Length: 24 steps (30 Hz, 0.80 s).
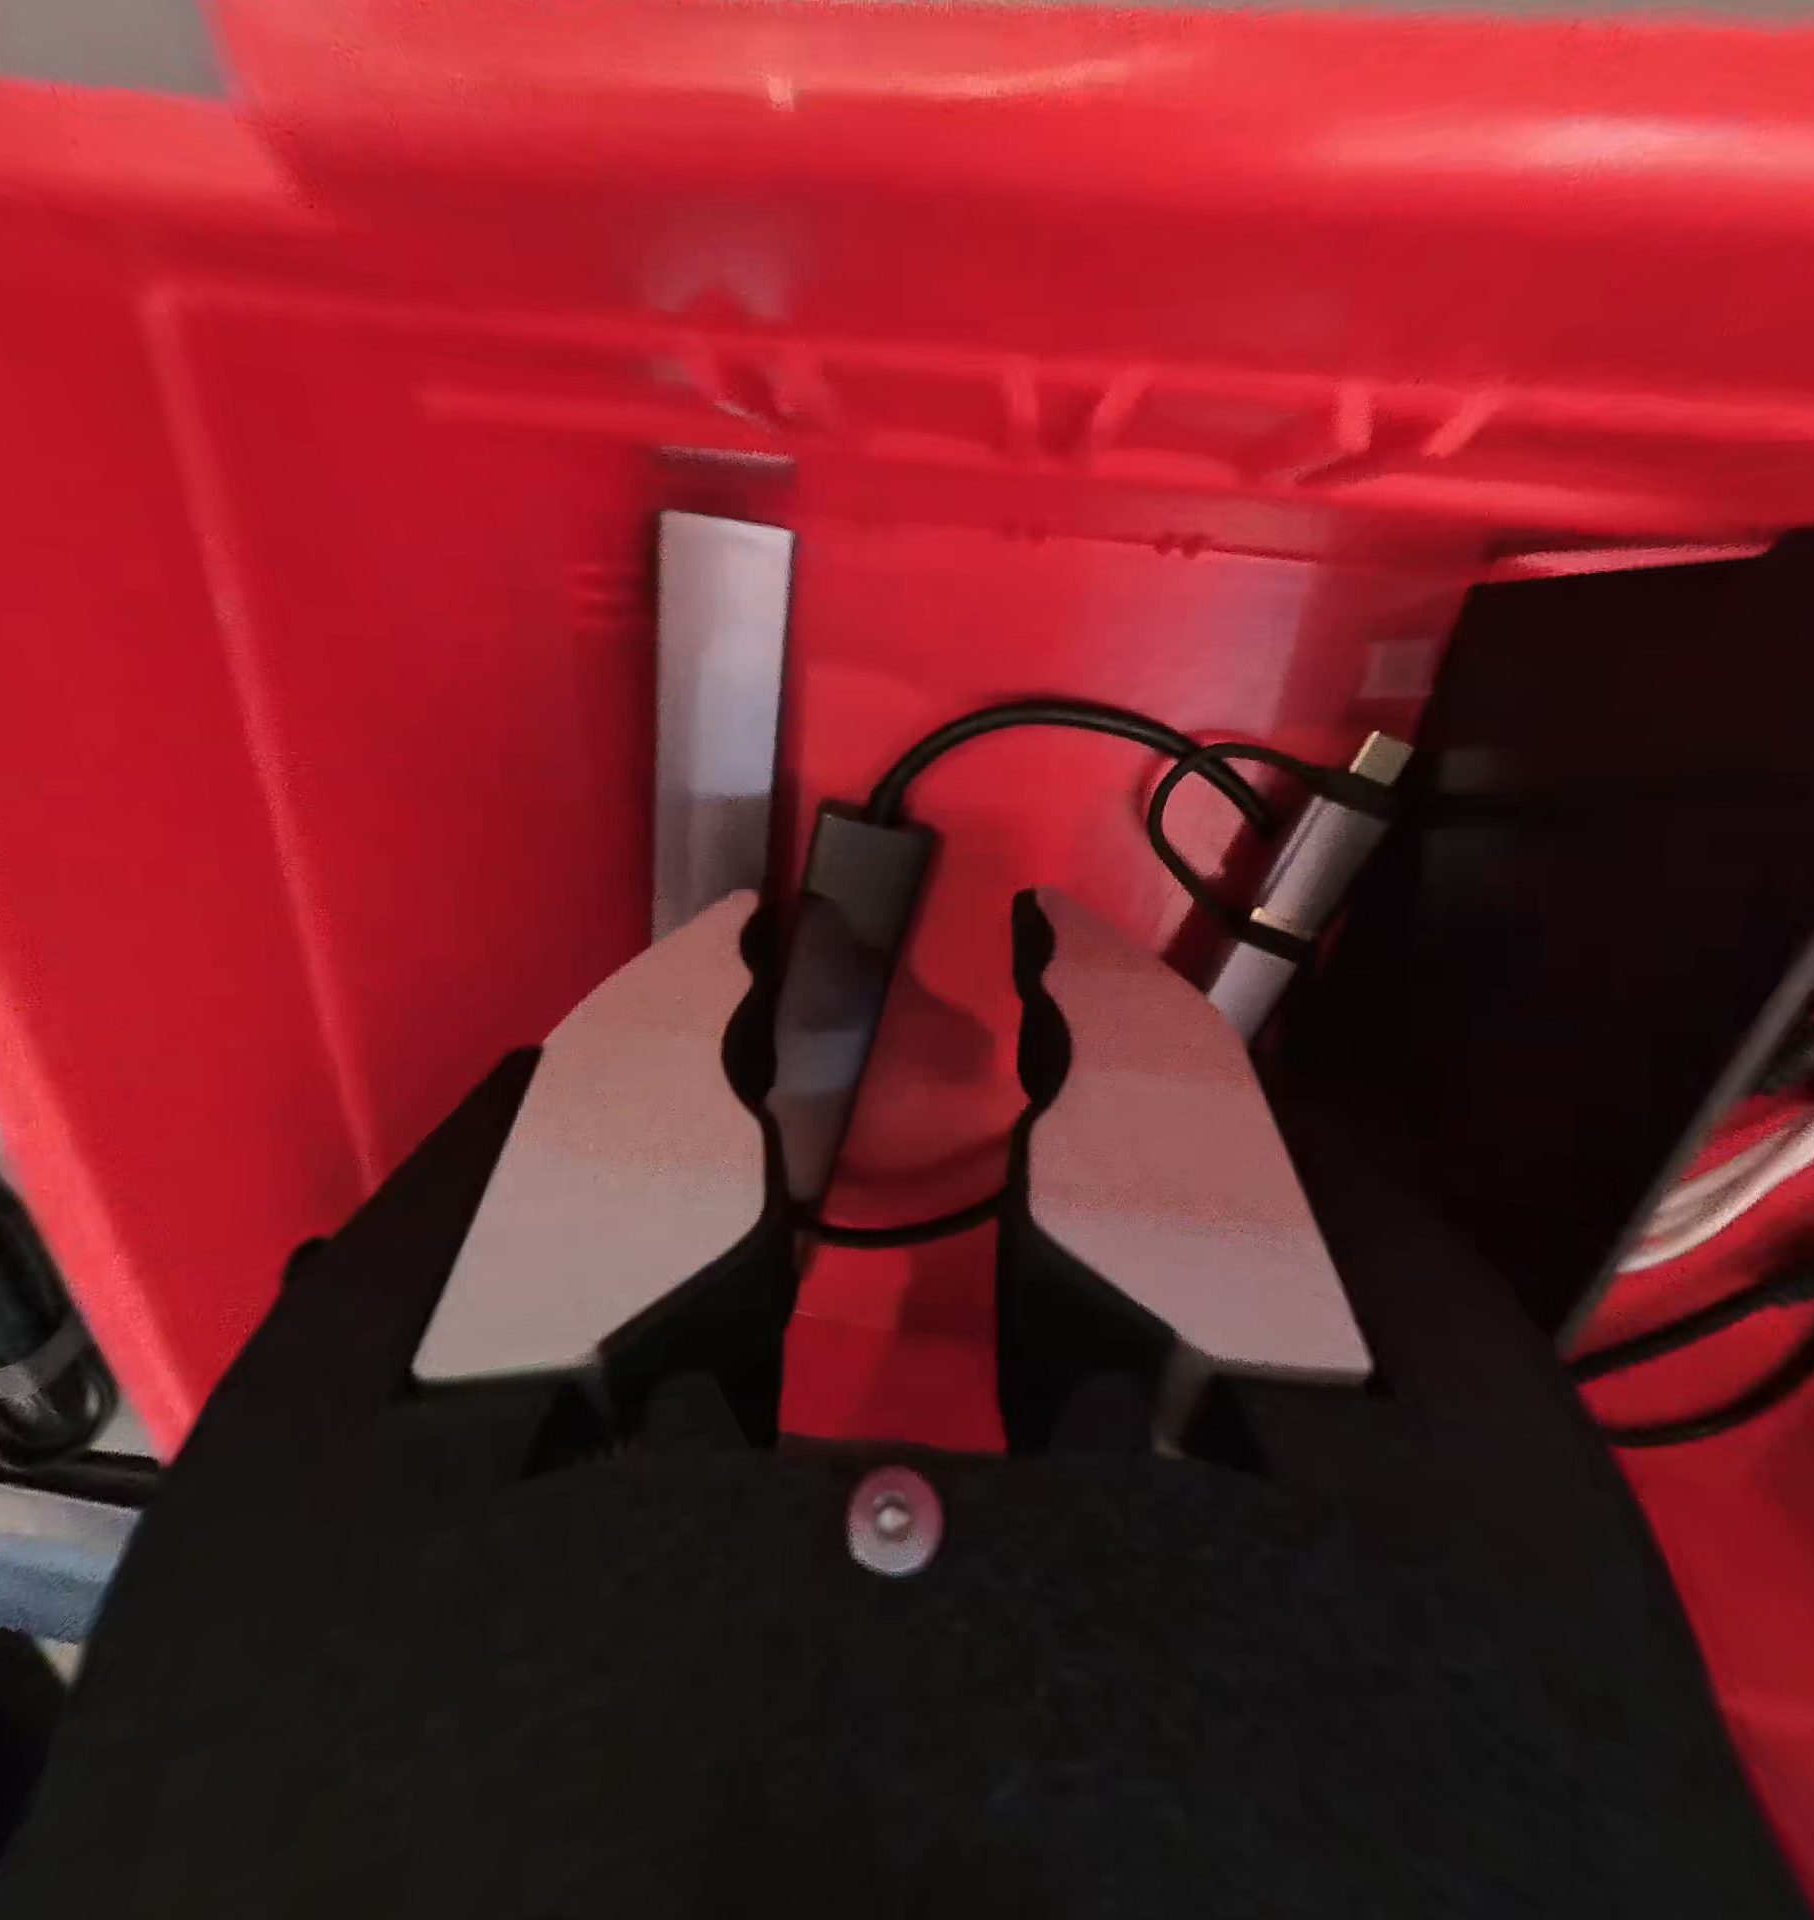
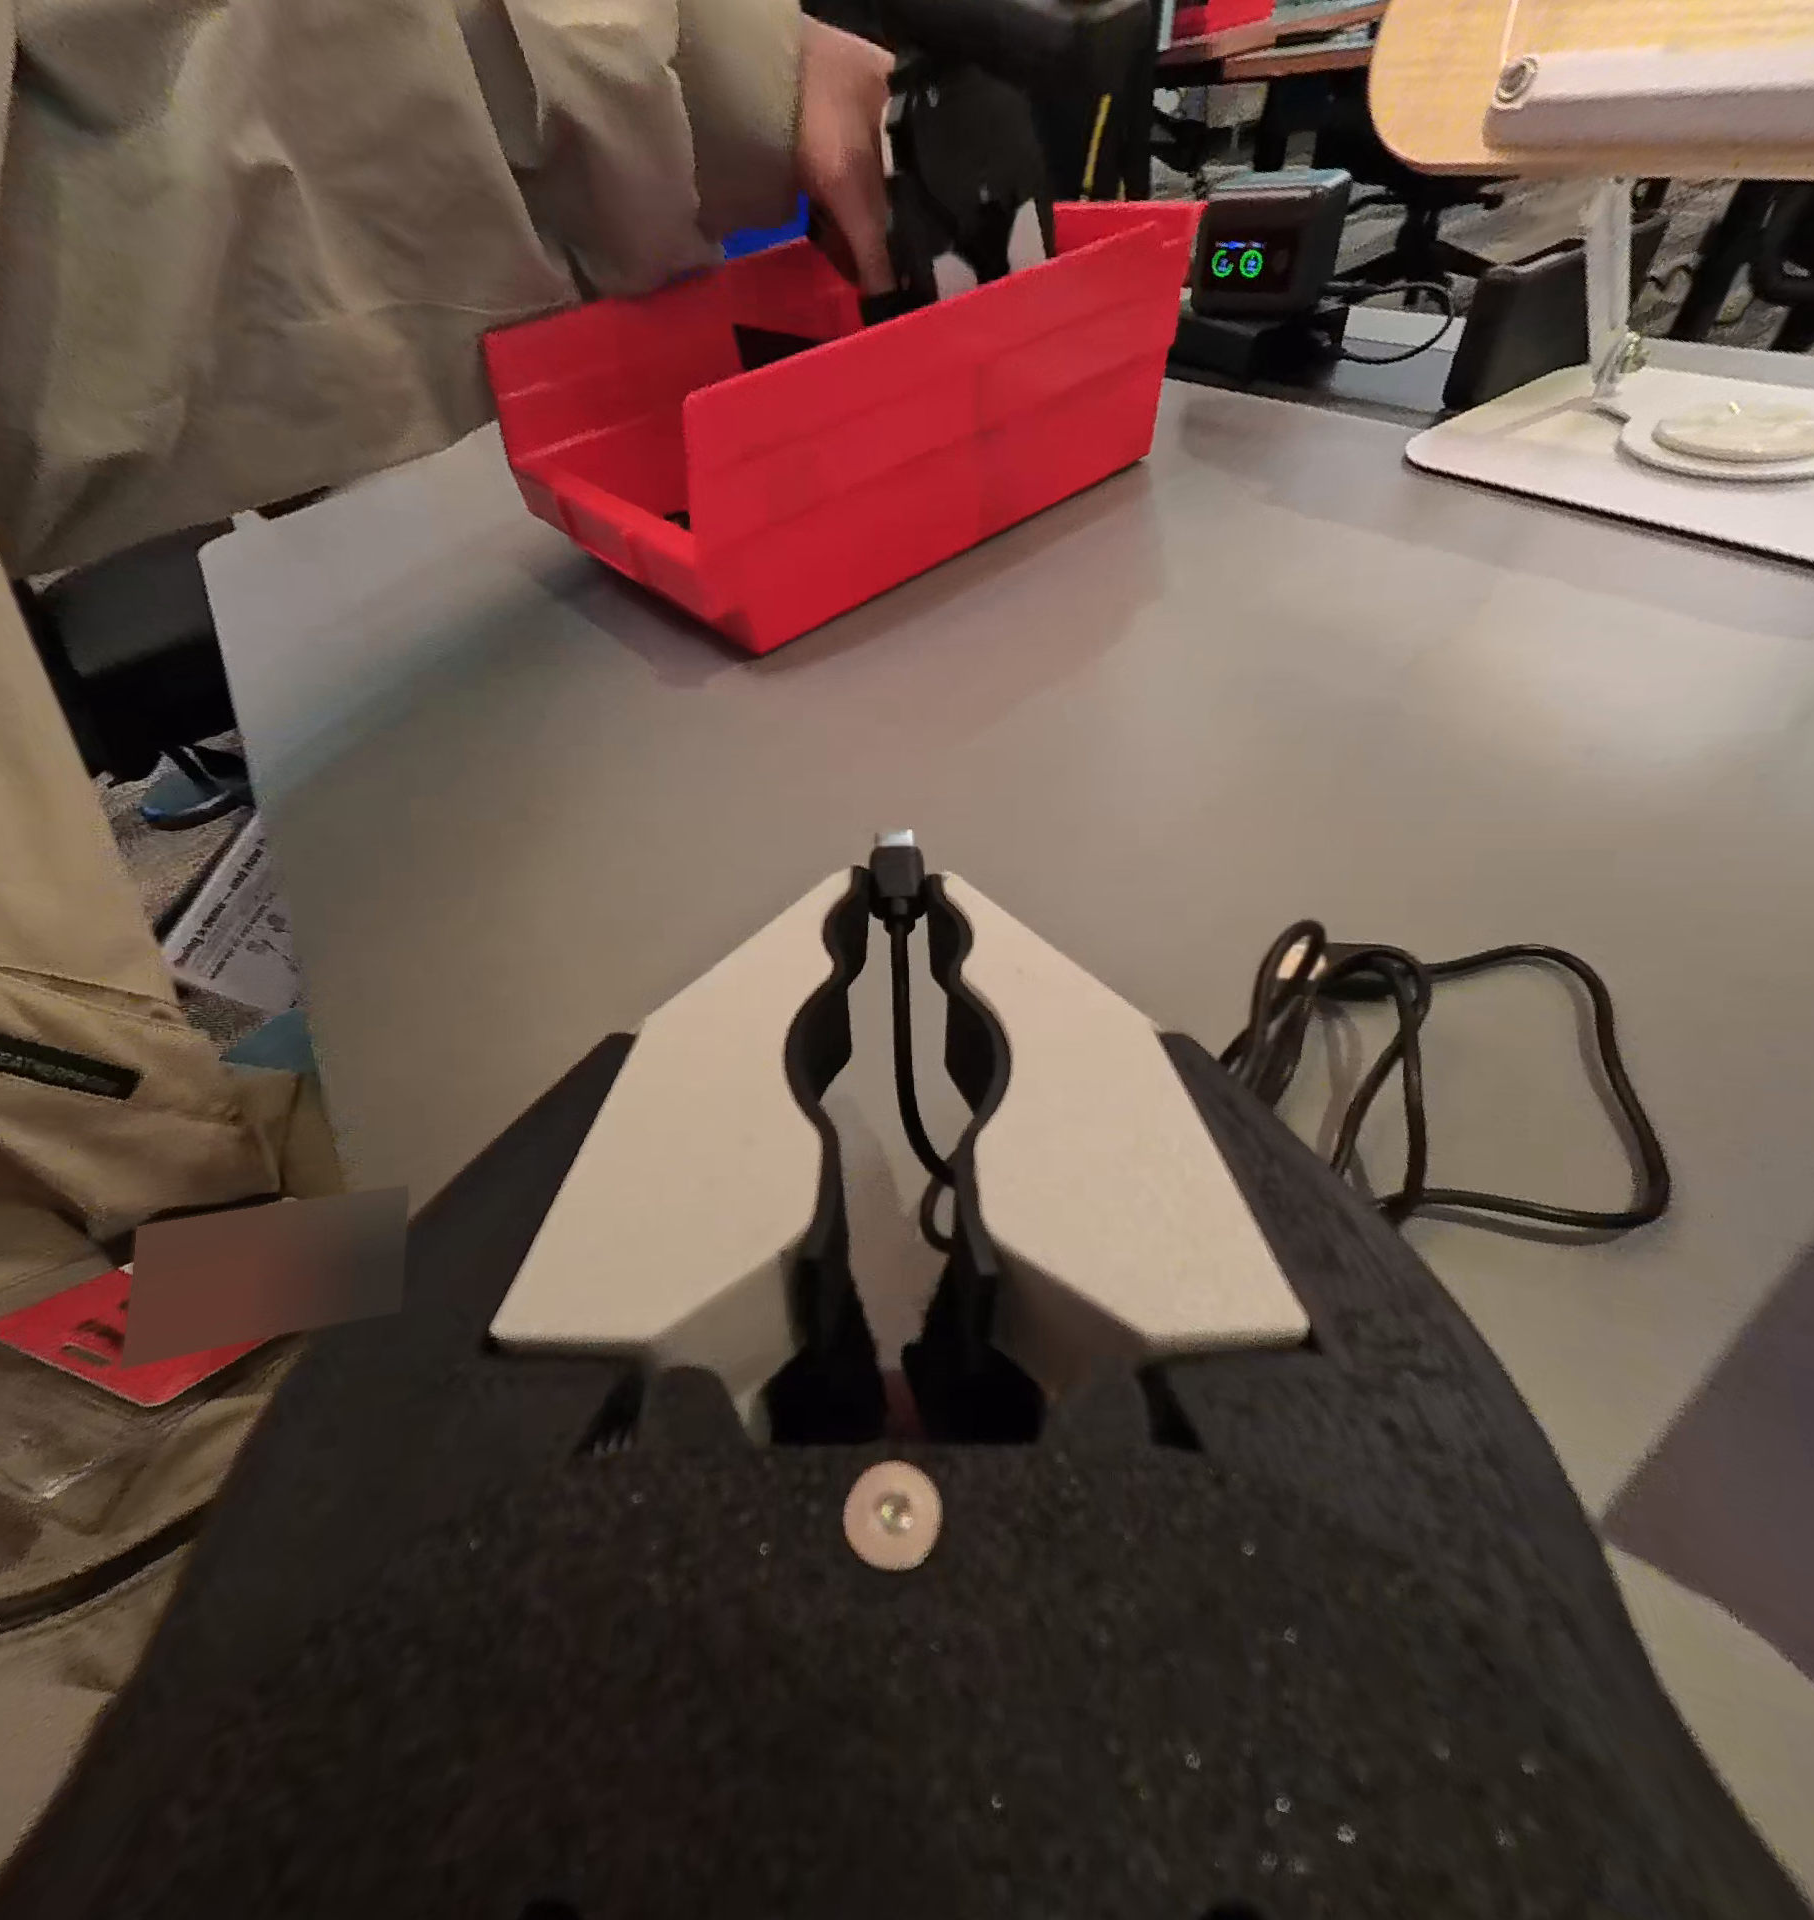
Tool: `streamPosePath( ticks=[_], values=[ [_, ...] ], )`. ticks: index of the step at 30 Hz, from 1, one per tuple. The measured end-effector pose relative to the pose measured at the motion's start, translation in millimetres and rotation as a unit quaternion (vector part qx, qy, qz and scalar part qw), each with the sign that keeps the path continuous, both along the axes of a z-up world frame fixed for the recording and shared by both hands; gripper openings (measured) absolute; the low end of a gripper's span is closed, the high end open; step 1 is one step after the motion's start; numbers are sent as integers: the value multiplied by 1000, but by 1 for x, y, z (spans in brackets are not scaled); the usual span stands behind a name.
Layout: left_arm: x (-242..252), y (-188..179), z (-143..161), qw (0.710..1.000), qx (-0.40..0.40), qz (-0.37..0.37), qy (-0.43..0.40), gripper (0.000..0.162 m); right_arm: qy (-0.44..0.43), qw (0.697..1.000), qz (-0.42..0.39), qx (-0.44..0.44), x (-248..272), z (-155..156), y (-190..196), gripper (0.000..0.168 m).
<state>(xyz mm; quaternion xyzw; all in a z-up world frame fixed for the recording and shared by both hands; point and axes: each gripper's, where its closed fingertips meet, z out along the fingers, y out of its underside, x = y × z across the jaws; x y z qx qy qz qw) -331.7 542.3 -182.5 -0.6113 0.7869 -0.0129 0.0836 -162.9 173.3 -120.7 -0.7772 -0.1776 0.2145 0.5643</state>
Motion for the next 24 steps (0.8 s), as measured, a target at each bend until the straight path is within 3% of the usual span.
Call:
streamPosePath(
  ticks=[6,7,12,15,18,22,24],
  values=[
    [0,-1,-8,999,5,-43,3,36,34,999,-7,-11,8,0,2,9],
    [1,2,-8,999,14,-38,-3,24,39,999,-7,-12,9,0,2,9],
    [-2,9,4,990,120,-73,-7,22,50,999,-9,-14,9,1,0,10],
    [9,4,53,980,166,-41,-98,22,55,998,-6,-9,8,6,-3,10],
    [13,-11,129,955,215,-12,-207,21,57,998,-1,-3,5,11,-8,10],
    [16,-50,240,894,238,24,-380,21,58,998,5,0,1,14,-15,10],
    [17,-68,280,858,214,52,-464,21,62,998,9,2,-1,16,-19,10]
  ],
)
